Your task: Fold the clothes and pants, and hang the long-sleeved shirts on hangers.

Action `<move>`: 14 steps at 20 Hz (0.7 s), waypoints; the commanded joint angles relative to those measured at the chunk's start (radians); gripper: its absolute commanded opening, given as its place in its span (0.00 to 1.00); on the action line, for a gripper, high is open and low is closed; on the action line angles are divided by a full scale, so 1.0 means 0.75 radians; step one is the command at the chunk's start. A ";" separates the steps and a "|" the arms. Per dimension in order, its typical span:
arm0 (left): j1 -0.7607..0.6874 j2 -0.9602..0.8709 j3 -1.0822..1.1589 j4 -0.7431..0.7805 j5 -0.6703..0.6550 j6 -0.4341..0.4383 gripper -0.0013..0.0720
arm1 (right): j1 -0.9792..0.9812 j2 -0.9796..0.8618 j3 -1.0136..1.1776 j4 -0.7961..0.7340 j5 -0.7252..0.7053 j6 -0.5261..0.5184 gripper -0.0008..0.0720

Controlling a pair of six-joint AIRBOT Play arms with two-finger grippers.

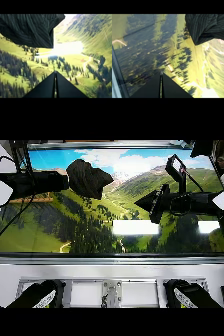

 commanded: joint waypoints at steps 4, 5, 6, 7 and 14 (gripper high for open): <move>0.002 -0.074 0.001 0.004 0.227 0.001 0.99 | 0.001 -0.001 -0.001 0.001 0.000 0.000 0.03; 0.002 -0.128 0.004 0.005 0.254 0.001 0.99 | 0.001 -0.001 -0.001 0.001 0.000 0.000 0.03; 0.002 -0.190 0.004 0.015 0.283 0.001 0.99 | 0.001 -0.001 -0.001 0.001 0.000 0.000 0.03; 0.006 -0.269 0.004 0.021 0.325 0.001 0.99 | 0.001 -0.001 -0.001 0.001 0.000 0.000 0.03; 0.117 -0.863 0.104 -0.061 0.575 -0.079 0.99 | 0.001 -0.001 -0.001 0.001 0.000 0.000 0.03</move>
